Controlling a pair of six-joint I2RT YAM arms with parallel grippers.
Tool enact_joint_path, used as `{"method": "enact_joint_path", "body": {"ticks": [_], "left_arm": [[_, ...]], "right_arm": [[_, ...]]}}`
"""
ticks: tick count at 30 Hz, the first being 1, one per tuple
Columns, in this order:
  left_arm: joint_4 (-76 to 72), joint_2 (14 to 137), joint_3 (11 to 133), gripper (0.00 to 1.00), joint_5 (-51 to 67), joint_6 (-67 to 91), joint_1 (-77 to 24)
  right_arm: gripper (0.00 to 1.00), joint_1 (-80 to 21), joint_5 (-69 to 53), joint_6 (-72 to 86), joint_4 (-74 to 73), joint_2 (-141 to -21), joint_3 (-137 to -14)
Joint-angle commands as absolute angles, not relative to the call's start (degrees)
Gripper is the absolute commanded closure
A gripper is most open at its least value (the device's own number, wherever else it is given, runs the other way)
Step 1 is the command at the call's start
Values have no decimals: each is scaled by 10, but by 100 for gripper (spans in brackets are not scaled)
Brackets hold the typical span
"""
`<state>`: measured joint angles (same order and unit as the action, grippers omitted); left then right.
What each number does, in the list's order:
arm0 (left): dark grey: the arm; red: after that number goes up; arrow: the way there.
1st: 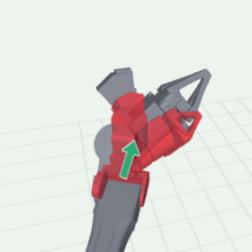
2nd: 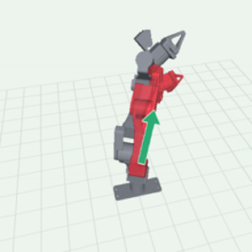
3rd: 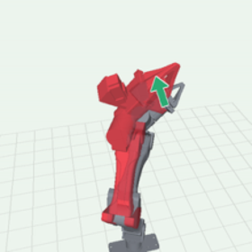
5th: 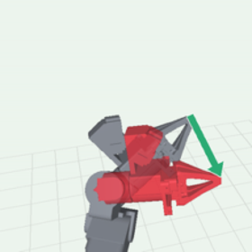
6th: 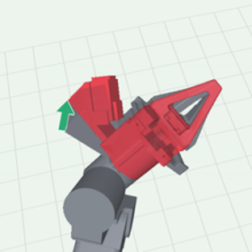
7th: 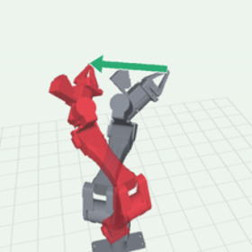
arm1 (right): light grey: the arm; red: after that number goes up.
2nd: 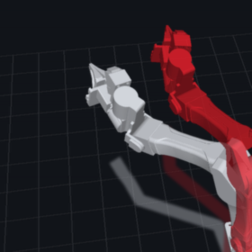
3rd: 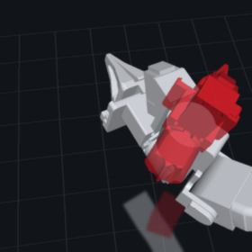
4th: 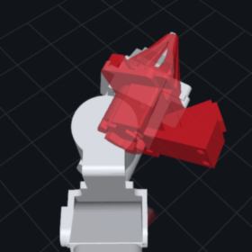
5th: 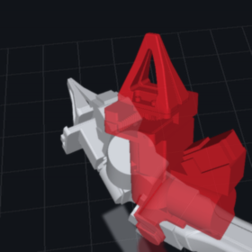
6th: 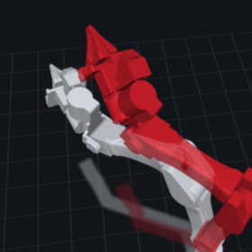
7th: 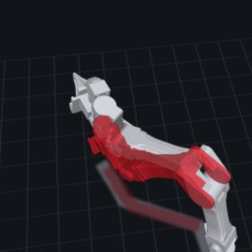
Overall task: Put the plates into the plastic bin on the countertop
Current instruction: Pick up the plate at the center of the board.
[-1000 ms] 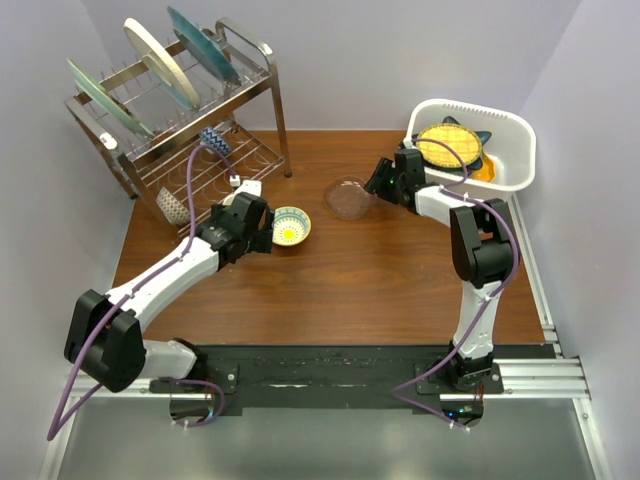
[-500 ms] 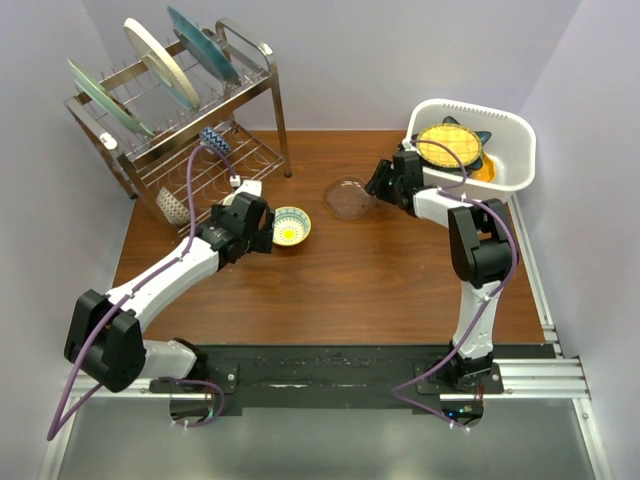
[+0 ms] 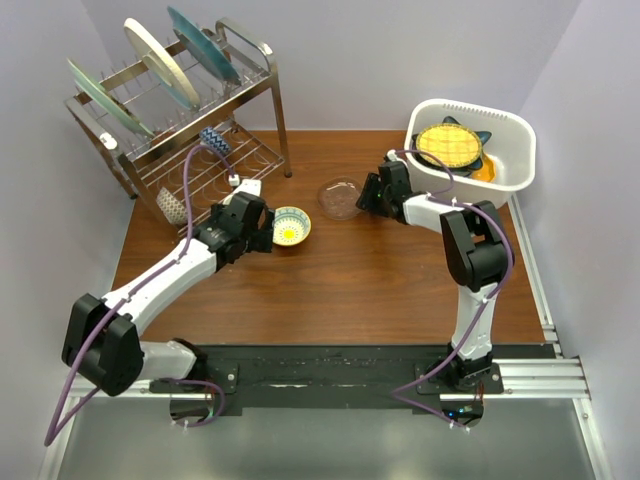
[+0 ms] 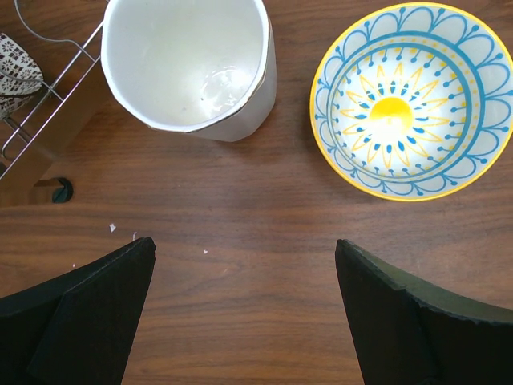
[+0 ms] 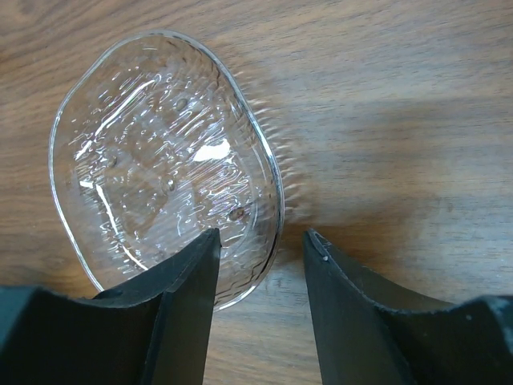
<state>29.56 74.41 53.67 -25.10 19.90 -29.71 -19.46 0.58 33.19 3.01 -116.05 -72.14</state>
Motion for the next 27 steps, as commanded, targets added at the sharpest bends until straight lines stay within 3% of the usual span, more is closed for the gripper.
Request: {"method": "enact_joint_path", "body": {"ticks": [1, 5, 14, 21, 27], "left_arm": [[278, 725, 535, 0, -250, 195, -301], [276, 722, 533, 0, -250, 196, -301], [272, 722, 531, 0, -244, 198, -301], [264, 728, 532, 0, -233, 197, -301], [244, 738, 536, 0, -214, 190, -301]], "right_arm": [[51, -200, 9, 330, -25, -1164, -706], [58, -204, 4, 330, -22, -1165, -702], [85, -205, 3, 330, -15, -1165, -697], [96, -206, 3, 326, -14, -1155, -691], [100, -206, 2, 327, -23, -1127, -683]]}}
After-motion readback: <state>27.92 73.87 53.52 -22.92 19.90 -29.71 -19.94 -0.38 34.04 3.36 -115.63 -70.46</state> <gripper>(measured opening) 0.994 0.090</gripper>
